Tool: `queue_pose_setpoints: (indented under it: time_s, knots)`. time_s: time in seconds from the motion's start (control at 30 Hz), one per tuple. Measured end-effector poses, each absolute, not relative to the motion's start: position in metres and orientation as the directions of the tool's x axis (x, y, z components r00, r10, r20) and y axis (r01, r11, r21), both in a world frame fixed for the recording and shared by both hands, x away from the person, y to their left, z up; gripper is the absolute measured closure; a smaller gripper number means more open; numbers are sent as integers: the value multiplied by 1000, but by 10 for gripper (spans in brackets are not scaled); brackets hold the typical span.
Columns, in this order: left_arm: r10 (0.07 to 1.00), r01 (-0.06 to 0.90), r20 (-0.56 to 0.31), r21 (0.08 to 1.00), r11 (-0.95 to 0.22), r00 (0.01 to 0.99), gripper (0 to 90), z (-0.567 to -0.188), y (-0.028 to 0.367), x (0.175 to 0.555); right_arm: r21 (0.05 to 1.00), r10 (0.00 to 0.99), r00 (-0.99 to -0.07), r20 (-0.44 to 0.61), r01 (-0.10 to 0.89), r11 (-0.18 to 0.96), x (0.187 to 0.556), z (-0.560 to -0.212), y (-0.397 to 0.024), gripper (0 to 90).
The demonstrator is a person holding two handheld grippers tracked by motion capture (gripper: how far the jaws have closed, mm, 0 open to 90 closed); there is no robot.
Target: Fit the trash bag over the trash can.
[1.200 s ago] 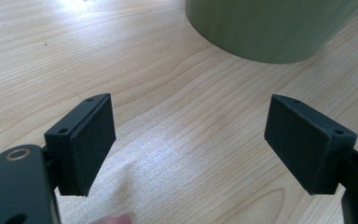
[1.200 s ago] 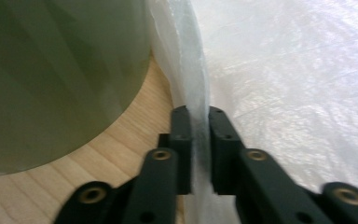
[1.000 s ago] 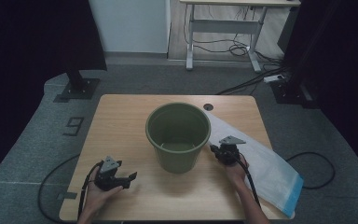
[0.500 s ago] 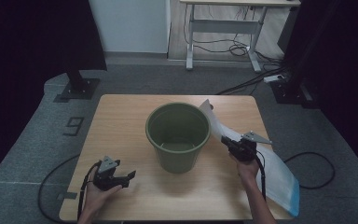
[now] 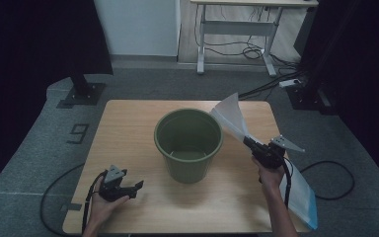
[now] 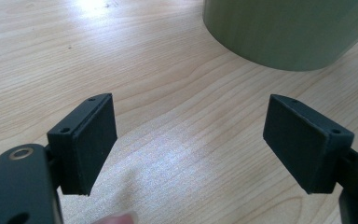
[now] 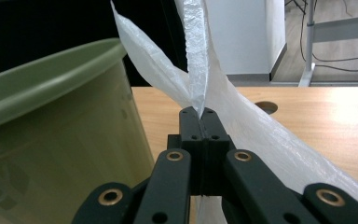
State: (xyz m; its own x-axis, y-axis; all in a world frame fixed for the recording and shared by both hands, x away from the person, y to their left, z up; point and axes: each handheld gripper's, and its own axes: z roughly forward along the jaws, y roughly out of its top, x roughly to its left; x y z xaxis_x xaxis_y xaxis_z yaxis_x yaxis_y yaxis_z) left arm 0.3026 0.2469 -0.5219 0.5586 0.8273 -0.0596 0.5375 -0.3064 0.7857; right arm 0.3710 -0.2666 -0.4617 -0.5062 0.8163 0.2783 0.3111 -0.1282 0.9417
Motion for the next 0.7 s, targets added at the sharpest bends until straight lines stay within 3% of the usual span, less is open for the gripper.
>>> queue_pose_setpoints:
  time_s: [0.7]
  knots:
    - [837,548,-69,784,-291,543,170,-523,250,303,960,826,-508,243,245,-132,361,-437,-275,887]
